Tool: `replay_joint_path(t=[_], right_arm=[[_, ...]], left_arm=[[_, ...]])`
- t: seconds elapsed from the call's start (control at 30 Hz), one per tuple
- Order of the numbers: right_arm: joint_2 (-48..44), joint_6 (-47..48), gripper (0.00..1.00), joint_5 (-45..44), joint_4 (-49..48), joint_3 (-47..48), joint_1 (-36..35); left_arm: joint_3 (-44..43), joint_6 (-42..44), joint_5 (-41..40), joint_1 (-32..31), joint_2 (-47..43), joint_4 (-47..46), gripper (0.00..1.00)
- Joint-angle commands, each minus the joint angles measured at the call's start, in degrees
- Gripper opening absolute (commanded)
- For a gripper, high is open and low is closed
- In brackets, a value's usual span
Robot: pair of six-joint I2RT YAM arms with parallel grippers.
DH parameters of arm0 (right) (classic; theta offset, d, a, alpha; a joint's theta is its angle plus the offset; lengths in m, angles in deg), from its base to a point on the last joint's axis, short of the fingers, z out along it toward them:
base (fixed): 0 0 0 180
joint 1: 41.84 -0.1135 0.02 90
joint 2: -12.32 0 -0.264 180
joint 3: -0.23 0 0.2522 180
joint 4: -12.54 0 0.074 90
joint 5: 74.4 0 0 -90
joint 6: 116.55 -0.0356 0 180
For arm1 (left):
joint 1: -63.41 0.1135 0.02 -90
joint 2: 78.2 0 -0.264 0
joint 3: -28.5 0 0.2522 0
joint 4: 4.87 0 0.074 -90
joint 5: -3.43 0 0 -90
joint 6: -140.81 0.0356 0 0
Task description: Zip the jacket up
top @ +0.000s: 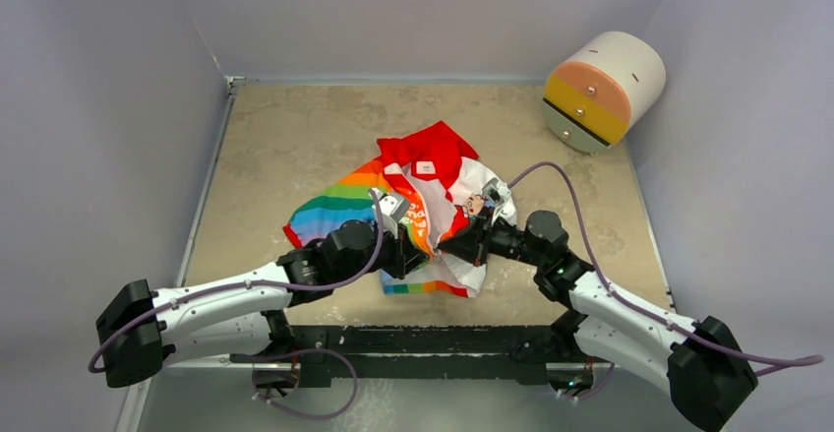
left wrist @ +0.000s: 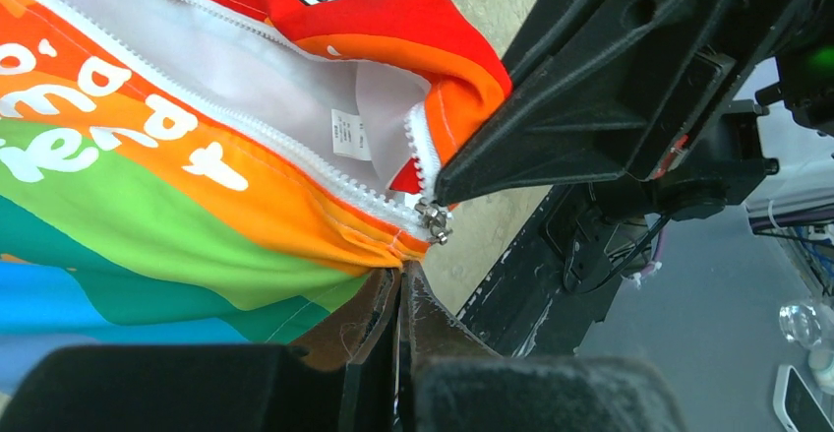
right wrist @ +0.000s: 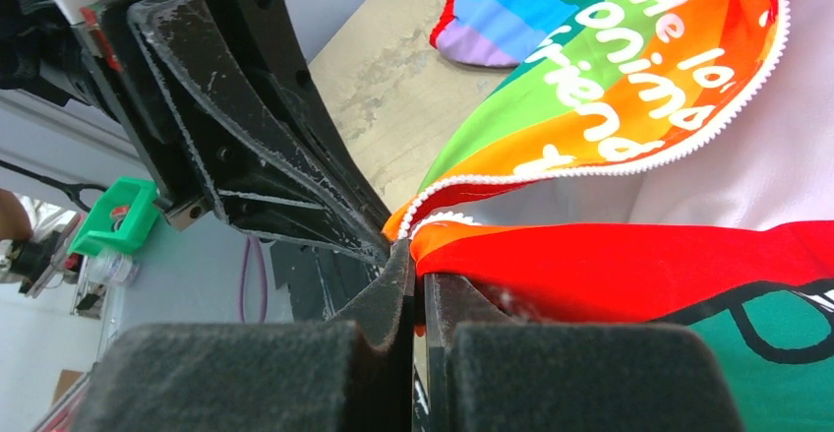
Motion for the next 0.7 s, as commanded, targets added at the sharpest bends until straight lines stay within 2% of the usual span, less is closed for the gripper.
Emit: replay_joint_path(t=[0.0,0.3,0.5,0.6,0.67], right_arm=[[-0.36,-0.63,0.00,-3.70,-1.16,3.19,0.01],[0.32,-0.54,0.00,-3.27,-0.57,4.24,0.01],[-1.02,-0.54,0.00,-2.39,0.08,3.47,0.02],[-1.83,-0.71,0.00,-2.16,0.15,2.92,-0.01],[-2.27,-0.83,0.00,-2.15,0.24,2.42,0.00]], left_arm=[[-2.30,2.02,3.81,-1.29,0.18,-1.55,0.00],[-2.87,2.91,4.36,-1.85,1.51,-0.46,0.00],[-3.97,2.24,1.47,-1.85,0.97,1.85,0.01],[-3.86,1.42,-0.08,-1.87,-0.05,1.91,0.20],[-3.53,0.62,-1.19,-1.85,-1.21,1.22,0.28]])
